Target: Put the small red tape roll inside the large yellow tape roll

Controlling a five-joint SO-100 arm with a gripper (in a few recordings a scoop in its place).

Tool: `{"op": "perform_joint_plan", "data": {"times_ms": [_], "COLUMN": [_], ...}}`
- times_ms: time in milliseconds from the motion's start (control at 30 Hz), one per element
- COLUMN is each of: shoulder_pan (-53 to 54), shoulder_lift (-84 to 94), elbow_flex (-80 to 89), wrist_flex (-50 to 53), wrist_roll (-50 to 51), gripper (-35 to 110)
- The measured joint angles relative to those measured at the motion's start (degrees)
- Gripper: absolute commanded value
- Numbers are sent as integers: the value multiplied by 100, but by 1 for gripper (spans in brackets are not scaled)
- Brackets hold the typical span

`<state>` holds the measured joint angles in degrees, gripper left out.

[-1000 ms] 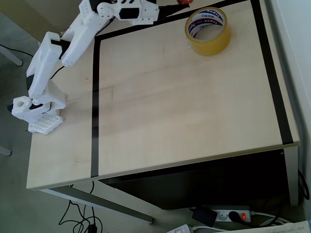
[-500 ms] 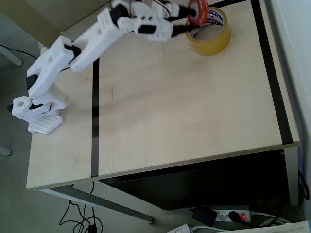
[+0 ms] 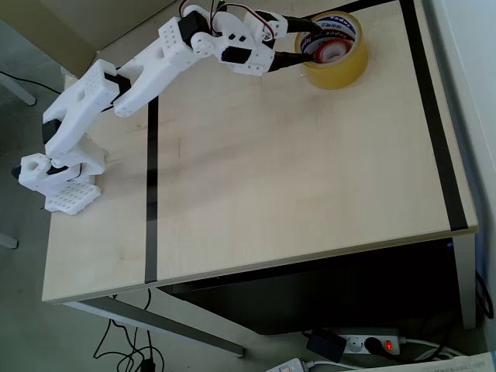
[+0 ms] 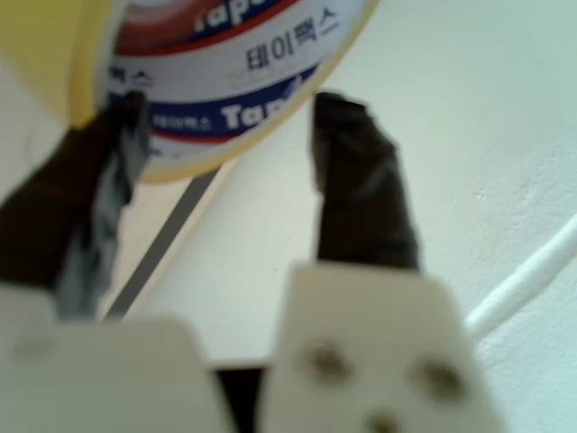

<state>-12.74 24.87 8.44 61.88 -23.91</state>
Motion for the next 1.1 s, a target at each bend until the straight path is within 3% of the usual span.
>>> {"op": "perform_joint_plan", "data": {"times_ms": [133,300,600,700,933,1100], "shoulder_pan": [-9,79,686,967,1397,1635], "shoulder_lift": [0,18,1521,2487,5396,8147], "elbow_flex": [-123,-299,-422,211,2575,5889], "wrist_flex": [229,756,3630,4034,4025,2232], "wrist_roll": [0,35,721,1143,1749,1881], "gripper": [0,0,0,0,0,0]}}
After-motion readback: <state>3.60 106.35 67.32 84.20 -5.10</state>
